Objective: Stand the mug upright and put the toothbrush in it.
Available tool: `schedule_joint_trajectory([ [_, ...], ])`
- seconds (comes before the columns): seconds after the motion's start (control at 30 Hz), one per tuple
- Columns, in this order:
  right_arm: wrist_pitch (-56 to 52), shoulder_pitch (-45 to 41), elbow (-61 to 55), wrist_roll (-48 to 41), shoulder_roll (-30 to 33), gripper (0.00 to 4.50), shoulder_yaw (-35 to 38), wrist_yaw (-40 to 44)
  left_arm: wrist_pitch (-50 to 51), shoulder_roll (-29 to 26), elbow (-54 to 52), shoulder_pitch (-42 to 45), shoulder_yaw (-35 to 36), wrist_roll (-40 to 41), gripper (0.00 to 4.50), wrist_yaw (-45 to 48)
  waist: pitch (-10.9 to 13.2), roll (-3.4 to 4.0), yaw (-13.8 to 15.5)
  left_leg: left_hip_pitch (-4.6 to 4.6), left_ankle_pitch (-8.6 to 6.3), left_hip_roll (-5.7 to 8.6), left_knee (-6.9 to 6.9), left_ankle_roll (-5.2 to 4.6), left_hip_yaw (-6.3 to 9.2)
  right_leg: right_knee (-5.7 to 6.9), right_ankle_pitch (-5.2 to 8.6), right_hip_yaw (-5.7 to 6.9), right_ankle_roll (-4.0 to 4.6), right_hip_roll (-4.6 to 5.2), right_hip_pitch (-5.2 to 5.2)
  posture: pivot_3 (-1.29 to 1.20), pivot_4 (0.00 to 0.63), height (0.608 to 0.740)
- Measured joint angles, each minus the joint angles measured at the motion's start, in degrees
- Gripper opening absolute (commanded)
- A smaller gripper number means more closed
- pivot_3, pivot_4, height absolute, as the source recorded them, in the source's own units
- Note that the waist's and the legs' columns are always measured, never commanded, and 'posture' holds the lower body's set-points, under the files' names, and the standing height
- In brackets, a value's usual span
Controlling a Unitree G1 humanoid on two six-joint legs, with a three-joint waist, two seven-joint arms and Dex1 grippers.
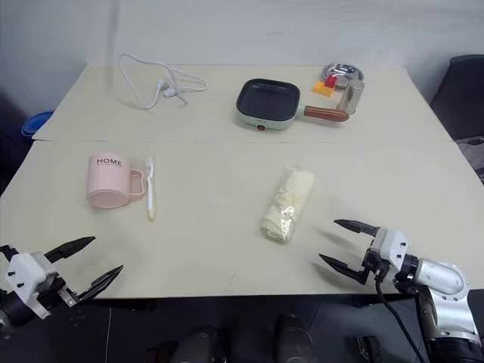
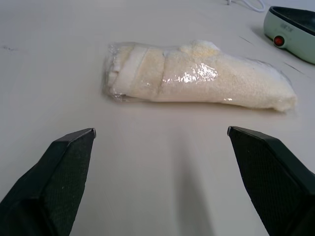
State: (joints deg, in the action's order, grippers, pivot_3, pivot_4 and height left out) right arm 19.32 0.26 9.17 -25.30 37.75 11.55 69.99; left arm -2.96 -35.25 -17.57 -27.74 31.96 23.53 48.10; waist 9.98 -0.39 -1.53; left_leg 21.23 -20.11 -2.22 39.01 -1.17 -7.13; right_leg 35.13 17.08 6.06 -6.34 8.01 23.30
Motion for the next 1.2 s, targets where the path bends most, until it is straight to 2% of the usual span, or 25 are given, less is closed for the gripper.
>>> schedule_joint_trajectory([
  [0.73, -3.3, -2.3, -1.3, 0.0, -1.2, 4.48, -1.8, -2.6, 3.5, 0.4, -1.8, 0.2, -0.6, 1.3, 4.50, 0.1, 0.0, 0.00, 0.0, 0.00, 0.00, 0.01, 0.02, 0.00, 0.00, 0.03, 0.00, -0.01, 0.00, -0.29, 0.00, 0.00, 0.150, 0.740],
  [0.8, -6.3, -2.3, -3.1, -0.2, -1.2, 4.48, -1.9, -4.1, 3.5, 0.4, -1.9, 0.2, -0.6, 1.5, 4.50, 0.3, 0.0, 0.00, 0.0, 0.00, 0.00, 0.01, 0.02, 0.00, 0.00, 0.04, 0.00, -0.02, 0.00, -0.28, 0.00, 0.00, 0.150, 0.740],
  [0.87, -17.2, -2.2, -7.5, -2.4, -0.9, 4.48, -2.2, -9.4, 3.6, 0.4, -1.9, 0.3, -0.6, 2.0, 4.50, 0.6, 0.0, 0.00, 0.0, 0.00, 0.01, -0.02, 0.03, 0.01, 0.01, 0.08, 0.00, -0.05, 0.00, 0.02, 0.02, 0.00, 0.150, 0.740],
  [0.93, -34.9, -3.5, -13.6, -6.2, 0.7, 4.48, -2.4, -18.4, 3.8, 0.3, -2.0, 0.6, -1.0, 2.1, 4.50, 0.9, 0.0, 0.02, 0.0, 0.02, 0.01, 0.01, 0.04, 0.00, 0.02, 0.14, 0.02, -0.06, 0.03, 0.15, 0.06, 0.00, 0.150, 0.740],
  [1.03, -63.6, -14.4, -18.8, -16.2, 1.8, 4.48, -1.7, -33.4, 5.2, 0.2, -3.6, 3.0, -3.3, 3.3, 4.50, 1.3, 0.0, 0.07, -0.3, 0.05, 0.01, 0.03, 0.07, 0.05, 0.14, 0.34, 0.10, -0.26, 0.23, 0.38, 0.18, 0.00, 0.150, 0.740],
  [1.17, -82.3, -23.2, -20.1, -22.4, -0.9, 4.48, -1.3, -43.4, 6.7, 0.1, -7.0, 5.3, -6.2, 4.3, 4.50, 1.4, 0.0, 0.06, 0.2, 0.12, -0.05, -0.03, 0.01, 0.25, 0.46, 0.54, 0.33, 0.03, 0.65, 0.33, 0.20, 0.00, 0.150, 0.740],
  [1.2, -87.2, -24.7, -19.6, -22.8, -2.0, 4.31, -2.0, -45.8, 7.4, 0.0, -7.6, 5.9, -7.2, 4.3, 4.50, 1.4, 0.0, 0.09, 0.4, 0.16, -0.04, -0.02, 0.00, 0.26, 0.46, 0.61, 0.35, 0.09, 0.67, 0.29, 0.24, 0.00, 0.150, 0.740],
])
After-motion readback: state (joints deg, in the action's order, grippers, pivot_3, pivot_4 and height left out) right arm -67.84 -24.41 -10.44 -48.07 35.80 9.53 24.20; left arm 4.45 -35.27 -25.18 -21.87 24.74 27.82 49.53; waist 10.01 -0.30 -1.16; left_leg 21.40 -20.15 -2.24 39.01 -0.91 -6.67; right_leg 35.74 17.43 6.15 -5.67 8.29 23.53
